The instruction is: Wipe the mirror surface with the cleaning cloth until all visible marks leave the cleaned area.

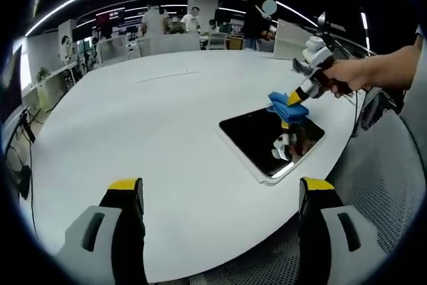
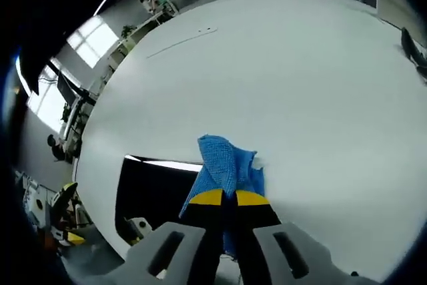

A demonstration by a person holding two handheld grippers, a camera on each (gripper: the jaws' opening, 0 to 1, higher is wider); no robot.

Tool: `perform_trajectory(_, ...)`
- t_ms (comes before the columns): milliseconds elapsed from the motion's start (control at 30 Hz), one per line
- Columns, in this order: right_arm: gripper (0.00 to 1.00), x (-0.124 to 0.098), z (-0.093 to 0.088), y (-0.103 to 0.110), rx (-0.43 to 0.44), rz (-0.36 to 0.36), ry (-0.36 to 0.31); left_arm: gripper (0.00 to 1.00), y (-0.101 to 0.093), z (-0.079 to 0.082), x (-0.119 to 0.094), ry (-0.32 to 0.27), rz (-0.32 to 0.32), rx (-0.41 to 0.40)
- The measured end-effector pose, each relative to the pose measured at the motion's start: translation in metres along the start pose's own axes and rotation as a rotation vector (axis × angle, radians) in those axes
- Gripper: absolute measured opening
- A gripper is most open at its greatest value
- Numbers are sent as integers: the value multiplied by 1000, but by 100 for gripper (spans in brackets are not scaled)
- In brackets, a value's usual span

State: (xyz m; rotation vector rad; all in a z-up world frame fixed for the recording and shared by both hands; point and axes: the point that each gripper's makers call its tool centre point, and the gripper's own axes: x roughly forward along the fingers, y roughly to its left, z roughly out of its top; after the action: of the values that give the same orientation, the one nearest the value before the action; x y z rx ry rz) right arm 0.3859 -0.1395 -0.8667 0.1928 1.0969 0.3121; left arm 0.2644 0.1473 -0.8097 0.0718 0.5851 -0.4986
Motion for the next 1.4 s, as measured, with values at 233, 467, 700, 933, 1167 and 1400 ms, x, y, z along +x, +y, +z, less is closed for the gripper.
perform_trajectory(233, 0, 1, 0, 1, 10, -6, 2, 96, 1, 1, 0, -5, 4, -5)
perform_trajectory(467, 0, 4, 1, 6, 11, -1, 4, 96, 2, -1, 1, 0, 3, 1)
perform_trajectory(700, 0, 8, 1, 19, -9, 6, 12, 96, 0, 2, -1, -5, 1, 2)
perform_trajectory(933, 0, 14, 2, 32, -10, 17, 25, 96, 0, 1, 0, -3, -4, 2)
perform_trajectory(1167, 0, 20, 3, 46, -7, 24, 25, 96, -1, -1, 0, 5, -8, 1)
perform_trajectory(1400, 0, 26, 2, 67, -14, 36, 31, 96, -4, -2, 1, 8, -24, 0)
